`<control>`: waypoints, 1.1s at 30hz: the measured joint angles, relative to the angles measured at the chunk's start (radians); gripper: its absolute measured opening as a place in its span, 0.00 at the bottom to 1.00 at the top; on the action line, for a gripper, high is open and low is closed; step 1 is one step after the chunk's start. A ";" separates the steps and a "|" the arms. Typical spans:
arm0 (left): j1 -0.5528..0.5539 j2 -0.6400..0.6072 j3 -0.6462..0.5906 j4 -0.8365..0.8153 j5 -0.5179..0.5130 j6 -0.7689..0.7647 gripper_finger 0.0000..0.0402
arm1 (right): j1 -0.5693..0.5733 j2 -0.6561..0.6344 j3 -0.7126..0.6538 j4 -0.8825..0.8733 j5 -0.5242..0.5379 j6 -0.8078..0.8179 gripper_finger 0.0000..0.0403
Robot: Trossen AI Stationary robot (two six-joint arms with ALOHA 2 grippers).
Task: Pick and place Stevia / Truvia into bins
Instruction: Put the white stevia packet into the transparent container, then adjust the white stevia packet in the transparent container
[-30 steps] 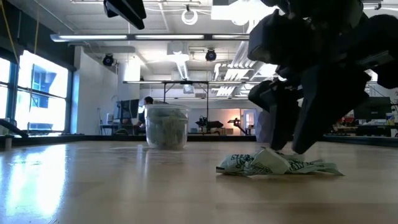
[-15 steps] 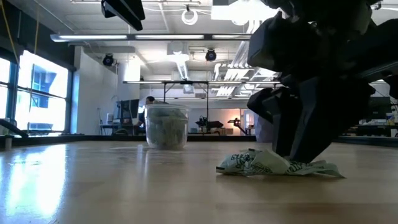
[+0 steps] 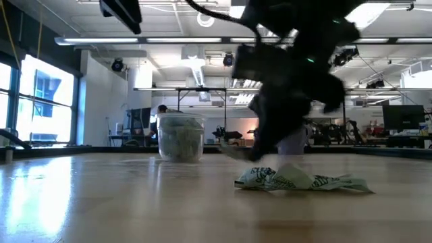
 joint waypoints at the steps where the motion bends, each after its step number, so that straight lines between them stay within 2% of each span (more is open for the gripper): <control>1: -0.014 0.000 0.000 -0.017 -0.005 -0.002 0.46 | -0.018 -0.010 0.021 -0.010 0.012 -0.021 0.01; 4: -0.066 0.000 0.000 -0.073 -0.059 -0.032 0.46 | -0.077 -0.050 0.101 -0.009 0.080 -0.095 0.02; 6: -0.100 0.000 0.000 -0.117 -0.106 -0.069 0.46 | -0.131 -0.063 0.155 -0.020 0.085 -0.140 0.01; 11: -0.164 -0.049 -0.059 -0.185 -0.206 -0.201 0.46 | -0.293 -0.029 0.314 -0.025 0.026 -0.196 0.01; 15: -0.190 -0.137 -0.165 -0.187 -0.222 -0.321 0.46 | -0.375 0.085 0.444 -0.121 -0.068 -0.203 0.01; 19: -0.203 -0.234 -0.266 -0.180 -0.224 -0.444 0.46 | -0.372 0.216 0.589 -0.222 -0.138 -0.257 0.01; 24: -0.203 -0.319 -0.327 -0.161 -0.223 -0.520 0.46 | -0.356 0.347 0.742 -0.370 -0.053 -0.294 0.02; 29: -0.203 -0.341 -0.331 -0.161 -0.227 -0.513 0.46 | -0.359 0.350 0.832 -0.430 0.023 -0.344 0.08; 33: -0.202 -0.342 -0.332 -0.161 -0.250 -0.488 0.46 | -0.370 0.330 0.872 -0.509 0.036 -0.357 0.12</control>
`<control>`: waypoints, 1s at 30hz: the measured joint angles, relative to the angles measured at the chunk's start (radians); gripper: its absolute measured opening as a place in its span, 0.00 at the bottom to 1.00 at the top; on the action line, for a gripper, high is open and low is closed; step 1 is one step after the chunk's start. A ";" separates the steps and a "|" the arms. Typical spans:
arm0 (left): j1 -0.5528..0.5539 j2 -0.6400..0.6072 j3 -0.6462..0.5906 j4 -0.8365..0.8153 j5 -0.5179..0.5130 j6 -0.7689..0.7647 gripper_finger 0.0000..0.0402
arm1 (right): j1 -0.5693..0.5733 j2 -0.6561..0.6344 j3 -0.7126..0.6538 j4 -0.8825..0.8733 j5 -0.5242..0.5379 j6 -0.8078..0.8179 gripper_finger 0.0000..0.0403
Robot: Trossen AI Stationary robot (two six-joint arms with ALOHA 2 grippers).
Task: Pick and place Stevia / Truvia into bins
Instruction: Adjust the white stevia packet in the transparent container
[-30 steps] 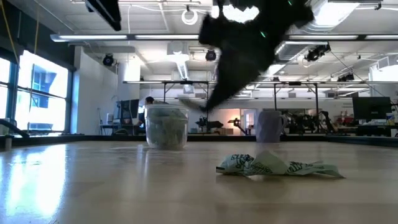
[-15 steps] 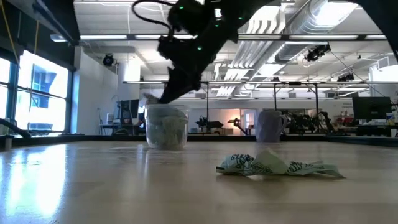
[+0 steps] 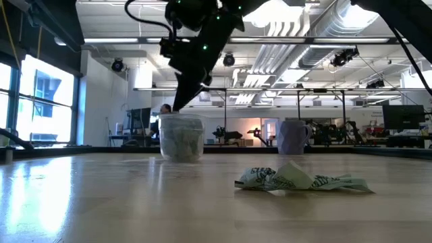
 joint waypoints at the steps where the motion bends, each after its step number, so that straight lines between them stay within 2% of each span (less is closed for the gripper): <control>1: 0.001 0.000 0.000 0.001 -0.008 0.005 0.46 | -0.003 -0.004 0.011 -0.025 0.002 0.000 0.14; 7: 0.002 0.000 0.000 0.000 -0.072 0.011 0.46 | -0.012 -0.004 0.022 -0.193 0.011 -0.044 0.20; 18: 0.002 0.000 -0.005 0.003 -0.083 -0.016 0.46 | 0.018 -0.064 0.022 -0.117 0.018 -0.088 0.23; 22: 0.028 -0.012 -0.079 0.038 -0.129 -0.046 0.46 | 0.030 -0.127 0.022 -0.164 0.050 -0.100 0.23; 24: 0.071 -0.023 -0.149 0.155 -0.131 -0.002 0.46 | 0.037 -0.162 0.022 -0.211 0.070 -0.099 0.23; 26: 0.126 -0.043 -0.236 0.308 -0.113 0.105 0.46 | 0.044 -0.194 0.012 -0.255 0.077 -0.089 0.23; 30: 0.285 -0.069 -0.394 0.673 -0.017 0.348 0.43 | 0.062 -0.280 -0.082 -0.299 0.089 -0.038 0.23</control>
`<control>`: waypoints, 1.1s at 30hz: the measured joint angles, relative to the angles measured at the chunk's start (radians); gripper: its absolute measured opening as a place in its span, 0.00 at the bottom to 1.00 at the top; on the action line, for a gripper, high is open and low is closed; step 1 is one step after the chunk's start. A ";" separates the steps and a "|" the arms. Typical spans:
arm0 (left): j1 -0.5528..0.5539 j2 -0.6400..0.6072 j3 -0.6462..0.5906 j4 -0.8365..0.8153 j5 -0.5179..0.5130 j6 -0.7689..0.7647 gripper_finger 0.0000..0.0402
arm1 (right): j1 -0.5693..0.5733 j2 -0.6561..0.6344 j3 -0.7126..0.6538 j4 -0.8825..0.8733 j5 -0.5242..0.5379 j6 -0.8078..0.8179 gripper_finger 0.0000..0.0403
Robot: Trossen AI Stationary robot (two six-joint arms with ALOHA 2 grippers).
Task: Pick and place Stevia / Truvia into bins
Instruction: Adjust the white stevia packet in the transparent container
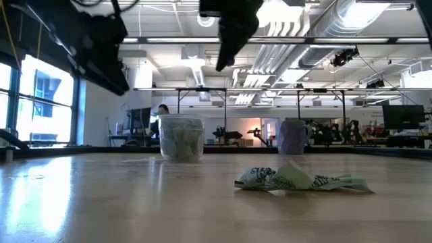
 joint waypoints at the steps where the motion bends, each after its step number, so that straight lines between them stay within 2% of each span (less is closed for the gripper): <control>1: 0.049 -0.002 -0.027 0.051 0.038 0.031 0.41 | 0.007 -0.030 -0.041 0.004 0.010 0.022 0.23; 3: 0.154 -0.002 -0.061 0.152 0.130 0.049 0.36 | 0.020 -0.083 -0.125 0.014 0.034 0.073 0.23; 9: 0.407 0.022 -0.086 0.249 0.418 0.104 0.22 | 0.077 -0.237 -0.375 0.105 0.098 0.272 0.23; 12: 0.475 0.057 -0.088 0.295 0.502 0.151 0.17 | 0.110 -0.293 -0.461 0.142 0.136 0.366 0.23; 16: 0.510 0.109 -0.088 0.352 0.596 0.160 0.12 | 0.145 -0.333 -0.525 0.169 0.182 0.461 0.23; 22: 0.508 0.182 -0.088 0.439 0.635 0.159 0.09 | 0.179 -0.341 -0.546 0.173 0.211 0.515 0.23; 33: 0.508 0.265 -0.034 0.493 0.652 0.204 0.13 | 0.187 -0.341 -0.546 0.178 0.233 0.510 0.23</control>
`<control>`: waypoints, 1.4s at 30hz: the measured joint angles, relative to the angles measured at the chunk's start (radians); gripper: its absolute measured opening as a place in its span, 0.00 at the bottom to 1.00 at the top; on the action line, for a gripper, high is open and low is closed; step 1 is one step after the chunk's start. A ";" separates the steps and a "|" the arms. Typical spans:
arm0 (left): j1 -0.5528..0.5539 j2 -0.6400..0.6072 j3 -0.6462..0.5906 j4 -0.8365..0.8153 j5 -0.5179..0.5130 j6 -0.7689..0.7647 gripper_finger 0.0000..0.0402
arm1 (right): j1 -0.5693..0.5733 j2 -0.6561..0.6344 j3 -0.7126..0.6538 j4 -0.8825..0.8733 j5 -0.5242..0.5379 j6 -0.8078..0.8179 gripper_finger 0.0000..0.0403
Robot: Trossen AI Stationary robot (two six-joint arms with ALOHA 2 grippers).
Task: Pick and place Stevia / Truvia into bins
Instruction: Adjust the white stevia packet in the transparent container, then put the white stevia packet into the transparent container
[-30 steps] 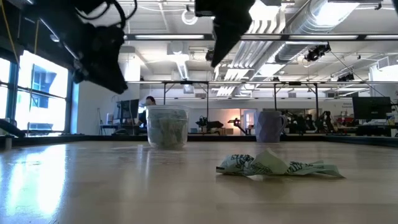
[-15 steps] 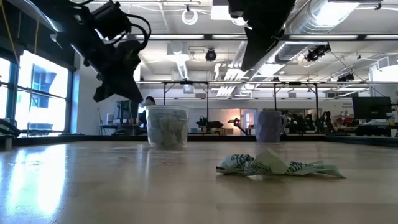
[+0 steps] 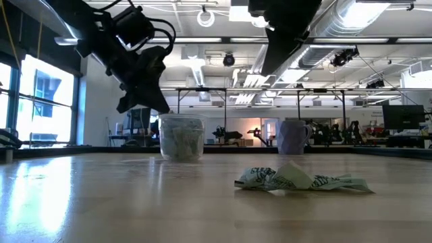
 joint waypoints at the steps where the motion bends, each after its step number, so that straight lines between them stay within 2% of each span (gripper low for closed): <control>1: 0.000 0.002 0.004 -0.011 0.000 0.010 0.12 | 0.000 0.000 0.000 0.000 -0.009 -0.017 0.23; 9: -0.005 -0.039 0.035 -0.182 0.058 0.017 0.13 | 0.021 0.006 -0.037 0.019 -0.295 -0.143 0.23; 14: -0.089 -0.179 0.035 -0.188 0.103 0.015 0.14 | 0.082 0.006 -0.145 0.094 -0.504 -0.136 0.23; 18: -0.181 -0.290 0.036 -0.197 0.065 -0.009 0.14 | 0.157 0.006 -0.221 0.223 -0.590 -0.126 0.24; 22: -0.259 -0.383 0.036 -0.205 -0.014 -0.045 0.14 | 0.225 0.008 -0.282 0.385 -0.598 -0.096 0.31; 26: -0.313 -0.439 0.036 -0.206 -0.091 -0.049 0.17 | 0.283 0.045 -0.332 0.537 -0.582 -0.068 0.44; 30: -0.335 -0.463 0.036 -0.205 -0.118 -0.049 0.27 | 0.331 0.123 -0.326 0.617 -0.523 -0.059 0.60; 33: -0.333 -0.462 0.036 -0.217 -0.117 -0.050 0.35 | 0.346 0.188 -0.306 0.636 -0.461 -0.002 0.68; 38: -0.333 -0.462 0.036 -0.236 -0.117 -0.050 0.46 | 0.347 0.274 -0.266 0.642 -0.362 0.127 0.71; 42: -0.333 -0.465 0.036 -0.235 -0.117 -0.048 0.49 | 0.349 0.317 -0.242 0.646 -0.359 0.203 0.71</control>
